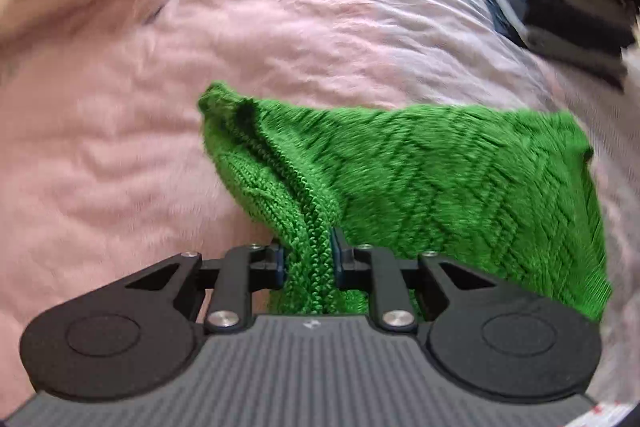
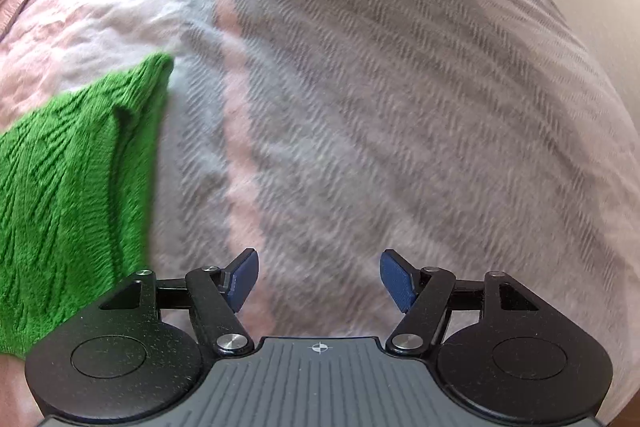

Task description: Organize objects

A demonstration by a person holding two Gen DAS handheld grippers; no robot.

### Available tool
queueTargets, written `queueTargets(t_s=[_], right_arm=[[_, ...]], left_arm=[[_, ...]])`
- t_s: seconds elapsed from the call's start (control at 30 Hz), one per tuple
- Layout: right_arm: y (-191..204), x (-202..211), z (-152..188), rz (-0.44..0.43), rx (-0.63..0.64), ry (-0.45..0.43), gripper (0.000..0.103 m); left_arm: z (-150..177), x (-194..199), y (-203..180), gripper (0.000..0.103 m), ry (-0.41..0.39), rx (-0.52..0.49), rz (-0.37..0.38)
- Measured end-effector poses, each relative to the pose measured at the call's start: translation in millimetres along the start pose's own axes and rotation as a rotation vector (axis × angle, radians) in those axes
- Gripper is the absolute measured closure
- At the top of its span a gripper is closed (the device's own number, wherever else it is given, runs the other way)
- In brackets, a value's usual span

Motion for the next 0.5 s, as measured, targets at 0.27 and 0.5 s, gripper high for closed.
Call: queueTargets(t_s=[0.27,0.5], right_arm=[[-101,12,-31,0.084,-0.031,-0.022,0.038],[-131,5,-45,0.044,-0.072,-0.003,0.038]], left_arm=[[-22,50,-158,0.088,-0.127,-0.262,0.08],[15,17,-231,0.079,0.072,-0.077,0.335]])
Point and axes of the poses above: each gripper's, at about its wrist camera, not at the fingertips, and x roughly against the way its jaws point, y to its left, z to its underside, the point moved 9 cm from there along -x, roughly the way its jaws point, and after that the axes turned 6 degrees about -z, right-handed, at the moved point
